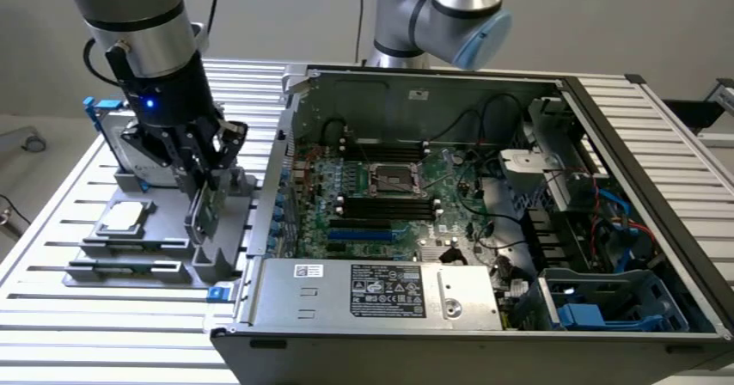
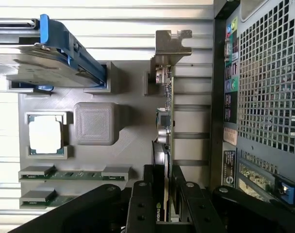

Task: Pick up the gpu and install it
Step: 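Pick up the gpu and move the gpu toward the slot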

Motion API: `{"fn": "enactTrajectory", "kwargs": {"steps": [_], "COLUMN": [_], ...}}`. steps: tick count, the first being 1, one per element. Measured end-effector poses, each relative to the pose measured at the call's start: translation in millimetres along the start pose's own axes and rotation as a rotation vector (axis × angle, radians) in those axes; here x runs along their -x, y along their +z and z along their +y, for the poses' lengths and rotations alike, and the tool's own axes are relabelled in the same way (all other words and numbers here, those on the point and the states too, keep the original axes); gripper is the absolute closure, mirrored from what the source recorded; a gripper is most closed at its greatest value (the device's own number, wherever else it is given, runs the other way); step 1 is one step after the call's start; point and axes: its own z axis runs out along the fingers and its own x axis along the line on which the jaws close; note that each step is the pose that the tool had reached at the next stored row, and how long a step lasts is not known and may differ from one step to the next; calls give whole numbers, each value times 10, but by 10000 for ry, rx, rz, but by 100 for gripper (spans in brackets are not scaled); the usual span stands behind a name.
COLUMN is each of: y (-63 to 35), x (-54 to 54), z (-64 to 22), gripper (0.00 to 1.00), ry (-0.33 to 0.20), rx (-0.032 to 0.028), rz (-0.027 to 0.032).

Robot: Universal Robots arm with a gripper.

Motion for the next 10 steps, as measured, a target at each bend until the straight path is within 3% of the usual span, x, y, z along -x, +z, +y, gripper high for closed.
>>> {"fn": "enactTrajectory", "kwargs": {"steps": [10], "y": [-444], "x": [-2], "z": [17], "gripper": [74], "ry": [-1], "rx": [19], "rz": [0]}}
